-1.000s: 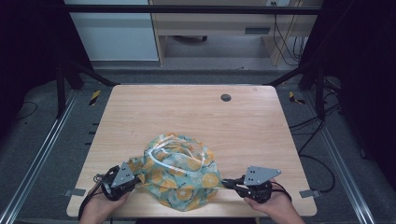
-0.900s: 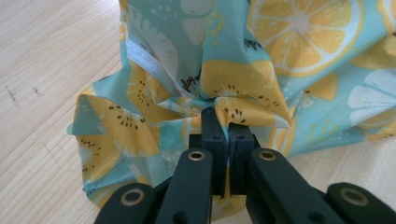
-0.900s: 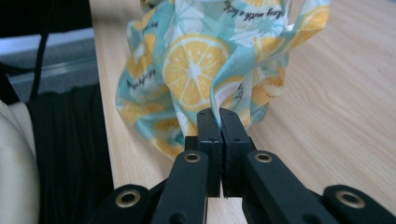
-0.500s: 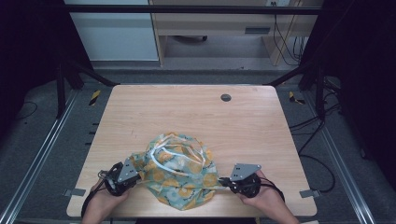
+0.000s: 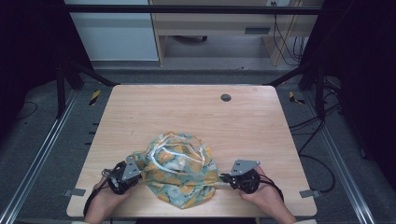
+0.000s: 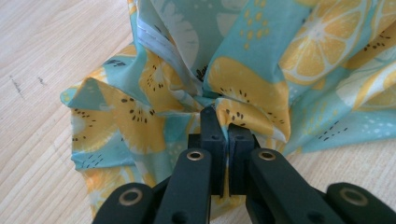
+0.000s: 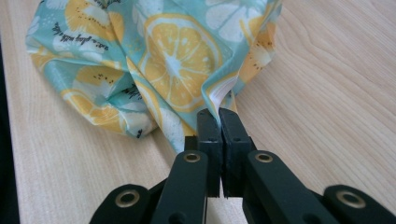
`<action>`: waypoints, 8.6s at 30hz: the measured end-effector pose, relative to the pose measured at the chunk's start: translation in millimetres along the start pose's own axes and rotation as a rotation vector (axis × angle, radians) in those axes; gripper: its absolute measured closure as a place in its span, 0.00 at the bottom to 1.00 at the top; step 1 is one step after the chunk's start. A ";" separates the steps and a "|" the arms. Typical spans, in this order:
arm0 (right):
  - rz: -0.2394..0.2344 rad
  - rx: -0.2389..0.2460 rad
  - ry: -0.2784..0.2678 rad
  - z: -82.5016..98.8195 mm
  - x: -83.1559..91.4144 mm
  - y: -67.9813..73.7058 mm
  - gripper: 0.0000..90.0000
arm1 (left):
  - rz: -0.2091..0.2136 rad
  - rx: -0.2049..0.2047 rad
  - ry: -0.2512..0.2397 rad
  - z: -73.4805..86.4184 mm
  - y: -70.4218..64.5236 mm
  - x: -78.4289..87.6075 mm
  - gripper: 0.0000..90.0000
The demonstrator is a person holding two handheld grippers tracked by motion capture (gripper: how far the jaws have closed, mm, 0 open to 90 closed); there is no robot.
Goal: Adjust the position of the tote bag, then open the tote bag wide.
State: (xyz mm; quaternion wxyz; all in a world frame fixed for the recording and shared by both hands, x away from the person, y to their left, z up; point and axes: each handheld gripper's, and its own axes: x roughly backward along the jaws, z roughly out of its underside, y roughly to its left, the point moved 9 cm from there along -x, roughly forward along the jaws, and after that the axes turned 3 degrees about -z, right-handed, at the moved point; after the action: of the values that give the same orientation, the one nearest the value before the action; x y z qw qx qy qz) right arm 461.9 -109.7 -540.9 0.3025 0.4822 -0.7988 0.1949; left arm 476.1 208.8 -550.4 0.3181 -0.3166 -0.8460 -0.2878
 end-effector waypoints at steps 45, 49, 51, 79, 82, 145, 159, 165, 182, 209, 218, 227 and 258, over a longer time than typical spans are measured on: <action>0.146 -0.163 -0.117 -11.8 29.9 -16.0 0.30 | -0.040 0.322 -0.282 -92.5 28.5 58.5 0.29; 0.151 -0.165 -0.115 -10.9 30.5 -16.6 0.30 | -0.039 0.306 -0.232 -109.8 39.5 48.0 0.31; 0.156 -0.165 -0.112 -10.2 31.0 -17.4 0.31 | -0.016 0.287 -0.181 -117.2 42.9 36.4 0.32; 0.195 -0.175 -0.137 -15.6 31.6 -27.5 0.35 | 0.060 0.193 -0.042 -141.8 39.5 13.2 1.00; 0.208 -0.192 -0.177 -31.1 31.3 -35.6 0.39 | 0.064 0.182 -0.070 -141.9 33.8 24.6 1.00; -0.091 -0.040 -0.050 -36.3 -13.4 40.5 0.93 | 0.159 0.141 -0.074 -28.1 -53.5 25.3 1.00; -0.038 -0.035 -0.123 -55.3 22.0 29.0 0.47 | 0.142 0.124 -0.077 -28.7 -52.1 26.6 1.00; -0.010 -0.031 -0.154 -76.4 37.1 15.0 0.42 | 0.138 0.126 -0.074 -26.9 -51.1 26.0 1.00; -0.035 -0.003 -0.097 -117.8 -1.7 13.9 0.28 | 0.154 0.087 -0.073 -29.5 -59.0 25.7 1.00; -0.118 0.043 0.004 -116.8 -20.1 32.2 0.92 | 0.150 0.035 0.001 -26.9 -67.7 10.7 1.00; -0.082 0.032 -0.037 -134.1 -15.7 16.0 0.98 | 0.142 0.043 -0.004 -27.4 -66.4 11.4 1.00; -0.086 -0.007 -0.072 -152.5 -23.2 2.2 0.99 | 0.139 0.045 -0.007 -27.7 -65.7 11.8 1.00; -0.027 -0.108 0.076 -124.2 -77.8 -43.5 0.99 | 0.142 0.037 0.004 -26.8 -66.7 10.4 1.00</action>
State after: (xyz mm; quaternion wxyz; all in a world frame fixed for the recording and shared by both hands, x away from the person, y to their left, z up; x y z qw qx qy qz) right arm 564.6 -4.0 -500.2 0.3607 0.4682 -0.7895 0.1656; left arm 431.5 151.8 -545.0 0.3452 -0.3693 -0.8259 -0.2497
